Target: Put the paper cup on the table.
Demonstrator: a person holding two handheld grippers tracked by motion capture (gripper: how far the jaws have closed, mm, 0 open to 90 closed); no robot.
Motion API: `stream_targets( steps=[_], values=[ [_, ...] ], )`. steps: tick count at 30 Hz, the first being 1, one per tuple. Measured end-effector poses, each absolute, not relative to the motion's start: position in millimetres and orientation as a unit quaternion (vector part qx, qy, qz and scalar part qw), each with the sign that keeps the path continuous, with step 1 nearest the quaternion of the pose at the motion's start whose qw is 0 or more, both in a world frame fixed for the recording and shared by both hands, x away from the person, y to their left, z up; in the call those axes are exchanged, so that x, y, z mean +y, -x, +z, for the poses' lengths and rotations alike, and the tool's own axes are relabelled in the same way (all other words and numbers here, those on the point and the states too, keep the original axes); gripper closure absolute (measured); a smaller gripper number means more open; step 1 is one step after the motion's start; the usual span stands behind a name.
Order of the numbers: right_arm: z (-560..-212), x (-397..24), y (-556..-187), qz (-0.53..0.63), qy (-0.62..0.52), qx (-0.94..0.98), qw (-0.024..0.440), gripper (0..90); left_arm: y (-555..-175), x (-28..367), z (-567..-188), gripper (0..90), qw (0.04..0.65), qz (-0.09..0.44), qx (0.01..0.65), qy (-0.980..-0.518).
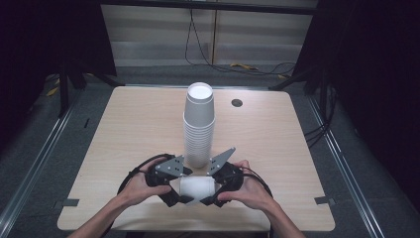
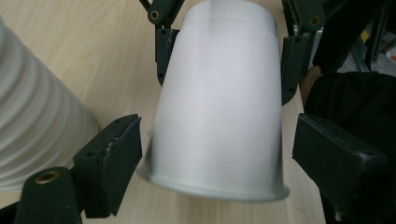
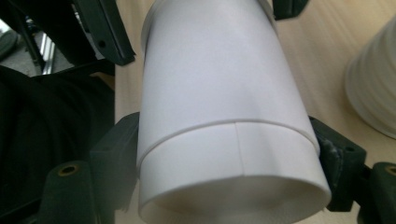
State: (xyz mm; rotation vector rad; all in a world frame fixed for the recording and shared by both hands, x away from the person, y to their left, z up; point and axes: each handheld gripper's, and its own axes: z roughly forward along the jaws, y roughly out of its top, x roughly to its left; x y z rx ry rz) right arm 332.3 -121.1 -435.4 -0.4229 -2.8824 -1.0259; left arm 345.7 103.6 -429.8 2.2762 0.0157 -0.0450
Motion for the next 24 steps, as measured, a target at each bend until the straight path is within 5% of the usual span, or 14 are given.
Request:
stream_targets(
  steps=[8,24],
  values=[
    [-436,-130,-339,-0.348,0.156,-0.924,0.020,22.3,-352,111,-421,15.7,0.478,-0.008,0.046,-0.877],
    [-434,-145,-342,-0.373,0.196,-0.907,0.003,22.0,-357,123,-419,15.6,0.503,0.019,0.101,-0.858]
  ],
)
